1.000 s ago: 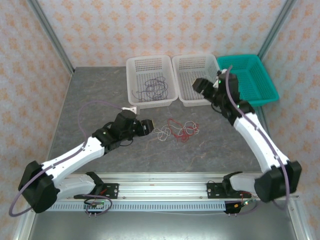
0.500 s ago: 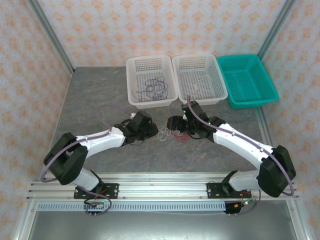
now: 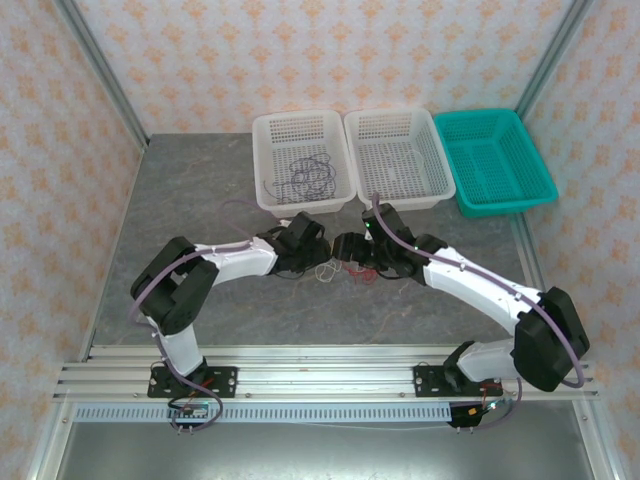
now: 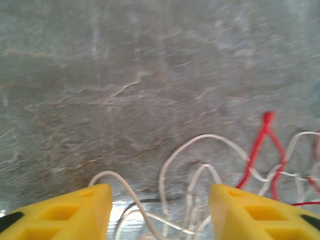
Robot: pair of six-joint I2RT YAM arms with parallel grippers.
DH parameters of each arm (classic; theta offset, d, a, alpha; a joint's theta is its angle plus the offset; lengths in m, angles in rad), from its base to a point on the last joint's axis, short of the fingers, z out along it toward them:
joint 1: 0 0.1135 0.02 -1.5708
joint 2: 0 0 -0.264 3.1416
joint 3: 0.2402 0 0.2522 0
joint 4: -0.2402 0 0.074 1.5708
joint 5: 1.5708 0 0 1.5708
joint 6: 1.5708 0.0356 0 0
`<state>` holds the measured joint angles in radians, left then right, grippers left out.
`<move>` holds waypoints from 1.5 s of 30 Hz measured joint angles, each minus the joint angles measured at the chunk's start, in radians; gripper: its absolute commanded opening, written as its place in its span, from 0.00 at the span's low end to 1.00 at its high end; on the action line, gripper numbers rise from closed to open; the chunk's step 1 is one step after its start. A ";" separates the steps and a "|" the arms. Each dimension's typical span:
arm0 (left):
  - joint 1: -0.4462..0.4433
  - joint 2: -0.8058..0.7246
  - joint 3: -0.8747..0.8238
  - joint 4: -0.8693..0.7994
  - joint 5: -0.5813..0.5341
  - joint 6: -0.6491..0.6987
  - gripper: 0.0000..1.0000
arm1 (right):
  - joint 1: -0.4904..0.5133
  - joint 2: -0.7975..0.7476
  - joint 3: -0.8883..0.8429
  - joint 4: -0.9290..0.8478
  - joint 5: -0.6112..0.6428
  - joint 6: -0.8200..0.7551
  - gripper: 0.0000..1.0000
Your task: Untangle the cables
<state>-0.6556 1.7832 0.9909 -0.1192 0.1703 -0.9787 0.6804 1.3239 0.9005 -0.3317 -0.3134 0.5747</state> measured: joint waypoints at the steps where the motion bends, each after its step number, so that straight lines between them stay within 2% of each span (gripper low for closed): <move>1: 0.000 0.010 0.001 -0.012 0.000 -0.003 0.45 | 0.000 0.000 -0.006 0.003 0.000 0.002 0.71; 4: 0.001 0.019 0.010 -0.027 -0.004 -0.013 0.35 | 0.000 0.000 -0.014 0.011 0.000 0.008 0.71; 10: 0.001 0.019 0.010 -0.074 -0.026 -0.019 0.00 | 0.000 0.026 -0.014 0.041 0.001 0.006 0.71; 16: 0.001 -0.019 0.009 -0.125 -0.050 0.016 0.00 | 0.000 0.150 -0.014 0.058 0.048 0.008 0.69; 19: 0.001 -0.085 0.007 -0.144 -0.060 0.048 0.00 | 0.000 0.208 -0.014 0.076 0.084 0.014 0.60; 23: 0.001 -0.214 0.007 -0.179 -0.100 0.093 0.00 | -0.014 0.279 -0.028 0.130 0.103 0.063 0.44; 27: 0.001 -0.328 0.015 -0.249 -0.166 0.138 0.00 | -0.081 0.317 -0.091 0.210 0.079 0.154 0.42; 32: 0.009 -0.462 0.024 -0.333 -0.261 0.203 0.00 | -0.117 0.328 -0.094 0.235 0.082 0.208 0.34; 36: 0.069 -0.565 0.032 -0.387 -0.301 0.265 0.00 | -0.138 0.312 -0.144 0.300 0.070 0.256 0.31; 41: 0.208 -0.664 0.036 -0.469 -0.327 0.331 0.00 | -0.196 0.270 -0.224 0.399 0.058 0.328 0.31; 45: 0.286 -0.747 0.035 -0.510 -0.336 0.377 0.00 | -0.227 0.228 -0.267 0.411 0.095 0.353 0.29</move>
<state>-0.3695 1.0359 1.0260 -0.6296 -0.1661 -0.6014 0.4530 1.5520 0.6334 0.0795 -0.2180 0.9279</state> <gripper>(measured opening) 0.045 0.301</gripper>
